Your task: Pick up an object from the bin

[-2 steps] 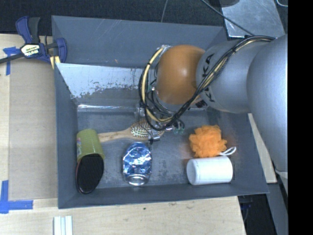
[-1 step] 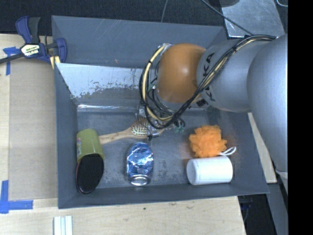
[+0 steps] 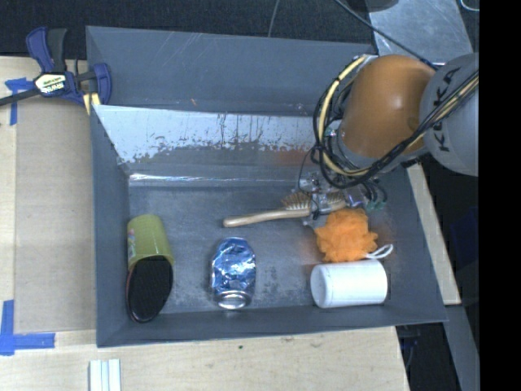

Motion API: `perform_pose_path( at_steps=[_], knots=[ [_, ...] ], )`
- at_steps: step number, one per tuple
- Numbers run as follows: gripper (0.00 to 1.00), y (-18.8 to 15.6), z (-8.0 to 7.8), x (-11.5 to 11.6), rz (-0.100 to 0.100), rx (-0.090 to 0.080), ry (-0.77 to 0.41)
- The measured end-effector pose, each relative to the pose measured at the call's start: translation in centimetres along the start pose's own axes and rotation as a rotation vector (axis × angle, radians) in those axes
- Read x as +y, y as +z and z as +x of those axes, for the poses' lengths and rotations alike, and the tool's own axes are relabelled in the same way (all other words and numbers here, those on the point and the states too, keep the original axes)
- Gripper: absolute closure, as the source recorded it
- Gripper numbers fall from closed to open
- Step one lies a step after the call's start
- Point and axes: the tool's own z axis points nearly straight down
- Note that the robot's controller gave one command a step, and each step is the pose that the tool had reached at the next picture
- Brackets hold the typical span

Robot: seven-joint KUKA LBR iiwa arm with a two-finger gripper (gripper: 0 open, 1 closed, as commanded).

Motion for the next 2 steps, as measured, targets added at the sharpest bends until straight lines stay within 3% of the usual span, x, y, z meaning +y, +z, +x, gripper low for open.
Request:
perform_pose_path(
  at_steps=[1,2],
  knots=[
    [1.0,-5.9,-1.5,-6.1,0.007,-0.011,-0.041],
    [1.0,-8.2,3.2,-5.4,0.01,-0.012,-0.382]
  ],
)
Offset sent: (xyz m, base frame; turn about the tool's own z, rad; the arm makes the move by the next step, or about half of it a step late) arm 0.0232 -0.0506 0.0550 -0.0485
